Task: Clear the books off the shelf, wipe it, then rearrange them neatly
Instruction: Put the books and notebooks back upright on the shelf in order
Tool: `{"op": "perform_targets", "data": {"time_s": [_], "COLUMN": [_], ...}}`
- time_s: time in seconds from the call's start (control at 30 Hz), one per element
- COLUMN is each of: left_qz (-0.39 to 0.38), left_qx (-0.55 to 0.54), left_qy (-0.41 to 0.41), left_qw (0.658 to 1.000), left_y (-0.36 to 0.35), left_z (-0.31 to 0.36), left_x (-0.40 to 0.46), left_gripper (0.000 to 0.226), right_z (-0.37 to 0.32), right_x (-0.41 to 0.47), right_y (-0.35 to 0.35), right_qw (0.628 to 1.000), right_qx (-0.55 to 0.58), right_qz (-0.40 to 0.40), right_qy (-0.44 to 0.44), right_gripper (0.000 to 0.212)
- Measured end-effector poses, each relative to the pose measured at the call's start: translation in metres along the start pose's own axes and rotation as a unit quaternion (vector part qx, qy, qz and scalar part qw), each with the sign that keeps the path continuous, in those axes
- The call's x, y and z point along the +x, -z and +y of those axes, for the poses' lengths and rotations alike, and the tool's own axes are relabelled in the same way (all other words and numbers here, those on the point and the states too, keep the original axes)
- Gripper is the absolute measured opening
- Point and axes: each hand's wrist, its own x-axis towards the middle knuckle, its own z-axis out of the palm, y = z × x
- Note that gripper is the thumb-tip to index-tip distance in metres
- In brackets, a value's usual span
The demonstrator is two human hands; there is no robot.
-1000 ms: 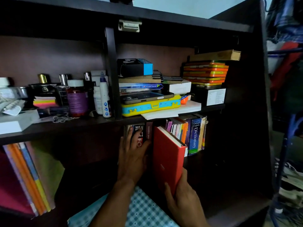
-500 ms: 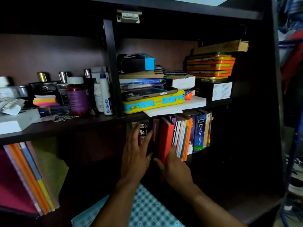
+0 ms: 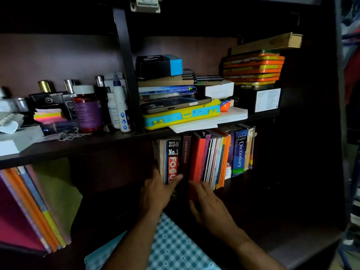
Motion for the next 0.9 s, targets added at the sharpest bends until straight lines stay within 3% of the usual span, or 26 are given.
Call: {"op": "perform_targets", "data": {"time_s": [0.07, 0.13, 0.3, 0.4, 0.53, 0.63, 0.77, 0.83, 0.9], "left_qz": [0.011, 0.006, -0.012, -0.016, -0.158, -0.263, -0.372, -0.314, -0.225], "left_qx": [-0.030, -0.036, -0.022, -0.026, -0.057, 0.012, 0.115, 0.115, 0.092], "left_qy": [0.006, 0.015, 0.051, 0.044, 0.031, -0.016, -0.024, -0.014, 0.022], "left_qw": [0.999, 0.999, 0.998, 0.999, 0.985, 0.965, 0.921, 0.942, 0.970], "left_y": [0.005, 0.008, 0.012, 0.027, 0.068, 0.109, 0.143, 0.137, 0.130], "left_z": [0.003, 0.004, 0.010, 0.021, 0.020, -0.004, -0.057, -0.080, -0.085], "left_x": [-0.003, -0.006, -0.006, -0.003, 0.012, -0.012, -0.077, -0.099, -0.115], "left_gripper": [0.089, 0.104, 0.115, 0.111, 0.106, 0.076, 0.083, 0.084, 0.089], "right_z": [0.003, 0.004, 0.004, 0.001, -0.013, -0.024, -0.027, -0.035, -0.041], "right_x": [0.003, 0.004, 0.002, -0.001, -0.017, -0.049, -0.077, -0.081, -0.082], "right_y": [-0.002, -0.005, 0.000, 0.005, 0.020, 0.034, 0.044, 0.050, 0.055], "right_qw": [0.997, 0.994, 0.999, 0.999, 0.983, 0.947, 0.944, 0.936, 0.925], "right_qx": [-0.017, -0.027, -0.016, -0.020, 0.127, 0.236, 0.164, 0.174, 0.216], "right_qz": [-0.075, -0.109, -0.038, -0.042, -0.091, -0.164, -0.252, -0.260, -0.250], "right_qy": [-0.020, -0.019, -0.015, -0.025, -0.096, -0.141, -0.133, -0.159, -0.190], "right_gripper": [0.075, 0.083, 0.046, 0.023, 0.041, 0.049, 0.067, 0.070, 0.053]}}
